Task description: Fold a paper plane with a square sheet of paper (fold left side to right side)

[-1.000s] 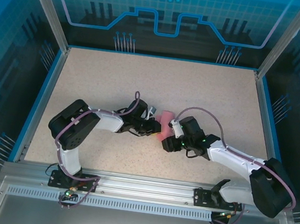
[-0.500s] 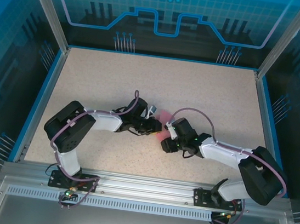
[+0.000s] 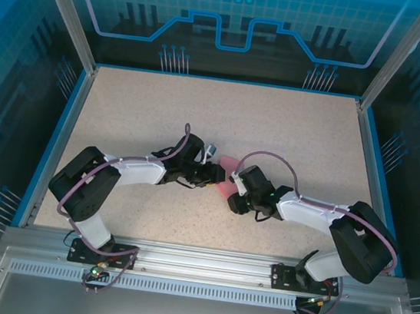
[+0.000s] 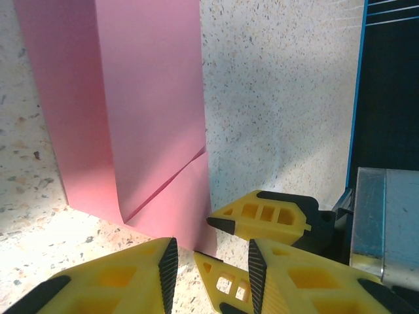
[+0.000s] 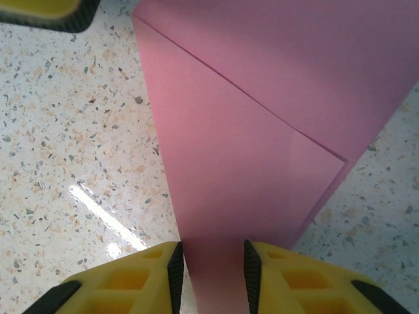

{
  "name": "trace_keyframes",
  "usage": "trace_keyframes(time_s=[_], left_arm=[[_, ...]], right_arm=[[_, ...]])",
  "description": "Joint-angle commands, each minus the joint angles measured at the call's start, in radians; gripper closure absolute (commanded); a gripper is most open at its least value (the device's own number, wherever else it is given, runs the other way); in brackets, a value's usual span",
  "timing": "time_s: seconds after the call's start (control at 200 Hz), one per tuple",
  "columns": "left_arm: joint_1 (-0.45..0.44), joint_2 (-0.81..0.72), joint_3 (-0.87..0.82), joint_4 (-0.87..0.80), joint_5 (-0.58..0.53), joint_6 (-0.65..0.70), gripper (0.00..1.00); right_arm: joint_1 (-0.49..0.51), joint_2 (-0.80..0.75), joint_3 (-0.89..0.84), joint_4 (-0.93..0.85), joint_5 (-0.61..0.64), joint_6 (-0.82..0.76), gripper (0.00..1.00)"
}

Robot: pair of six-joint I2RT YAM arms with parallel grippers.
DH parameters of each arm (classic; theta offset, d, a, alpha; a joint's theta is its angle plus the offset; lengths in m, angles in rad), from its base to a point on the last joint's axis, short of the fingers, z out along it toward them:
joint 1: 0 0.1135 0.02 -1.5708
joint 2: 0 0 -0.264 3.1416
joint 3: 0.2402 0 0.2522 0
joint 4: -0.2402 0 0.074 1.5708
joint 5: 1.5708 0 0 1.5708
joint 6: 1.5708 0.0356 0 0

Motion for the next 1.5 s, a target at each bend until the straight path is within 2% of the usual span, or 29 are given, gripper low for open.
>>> trace_keyframes(time_s=[0.0, 0.21, 0.325, 0.505, 0.86, 0.935, 1.235, 1.496], left_arm=[[0.001, -0.021, 0.018, -0.036, -0.017, 0.026, 0.63], [0.014, -0.03, 0.006, -0.096, -0.07, 0.024, 0.59], [0.02, -0.002, 0.0, -0.083, -0.064, 0.006, 0.57], [0.019, 0.075, 0.035, 0.004, 0.002, -0.02, 0.57], [0.017, 0.157, 0.097, 0.057, 0.052, -0.051, 0.72], [0.019, 0.154, 0.1, 0.054, 0.053, -0.053, 0.72], [0.019, 0.142, 0.11, 0.032, 0.048, -0.045, 0.72], [0.019, 0.116, 0.111, -0.002, 0.037, -0.026, 0.67]], right_arm=[[0.012, 0.001, 0.015, -0.016, 0.006, -0.012, 0.66], [0.014, -0.077, -0.015, -0.013, 0.034, -0.022, 0.51], [0.013, -0.12, -0.035, -0.012, 0.047, -0.026, 0.48], [0.028, -0.113, -0.033, -0.009, 0.065, -0.036, 0.47], [0.082, -0.011, 0.004, 0.01, 0.125, -0.056, 0.44], [0.082, -0.002, 0.005, 0.016, 0.128, -0.056, 0.44], [0.083, 0.024, 0.014, 0.016, 0.131, -0.054, 0.53], [0.083, 0.031, 0.015, 0.004, 0.126, -0.052, 0.71]])
